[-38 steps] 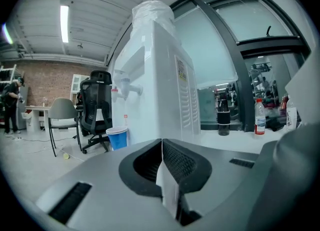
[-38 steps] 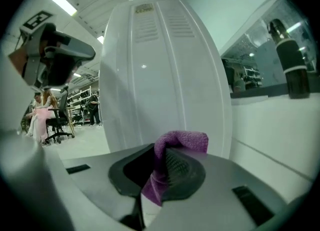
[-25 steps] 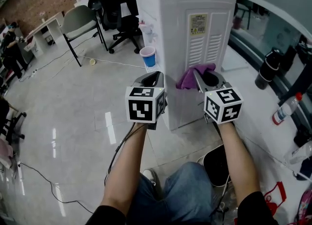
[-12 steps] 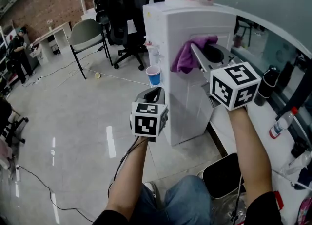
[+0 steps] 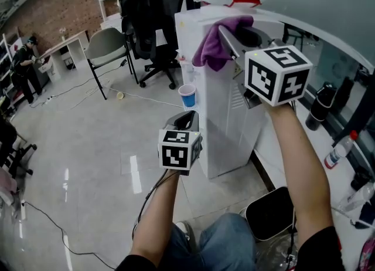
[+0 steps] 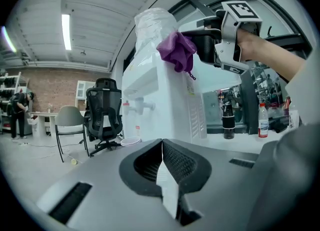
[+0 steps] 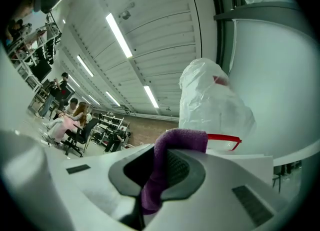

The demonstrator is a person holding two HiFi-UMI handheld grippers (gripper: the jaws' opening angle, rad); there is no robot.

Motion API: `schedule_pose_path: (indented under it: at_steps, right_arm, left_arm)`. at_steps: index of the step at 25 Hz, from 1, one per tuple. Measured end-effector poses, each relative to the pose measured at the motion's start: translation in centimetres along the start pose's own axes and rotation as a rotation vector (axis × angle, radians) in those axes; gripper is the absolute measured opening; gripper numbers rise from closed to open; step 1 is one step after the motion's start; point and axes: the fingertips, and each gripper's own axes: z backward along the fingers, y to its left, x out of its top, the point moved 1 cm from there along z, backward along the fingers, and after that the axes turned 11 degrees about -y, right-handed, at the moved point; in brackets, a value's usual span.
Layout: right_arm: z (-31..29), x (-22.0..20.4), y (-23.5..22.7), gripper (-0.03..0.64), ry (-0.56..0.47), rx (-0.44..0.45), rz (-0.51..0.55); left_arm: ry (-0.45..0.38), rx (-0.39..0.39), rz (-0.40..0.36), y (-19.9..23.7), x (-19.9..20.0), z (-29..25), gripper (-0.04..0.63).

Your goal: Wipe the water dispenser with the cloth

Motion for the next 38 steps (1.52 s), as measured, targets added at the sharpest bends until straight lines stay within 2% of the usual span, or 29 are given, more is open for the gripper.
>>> schedule_pose_path:
  at_steps: [5,16,38]
  right_arm:
    - [-0.3,-0.8,-0.2,0.032,0.014,-0.002,-0.010]
    - [2.1,-5.4,0.4,0.032,0.056,-0.017,-0.034]
    - [8.9,-18.7,3.2,0.032,0.201,-0.073,-0.174]
  left_arm:
    - [-0.003,0.004,0.005,0.3,-0.1,0.1,0.028]
    - [-0.032,0.011,0.021,0.4,0.2,0.1,0.028]
    - [0.023,0.009,0.011,0.2,-2.8,0.1,0.028]
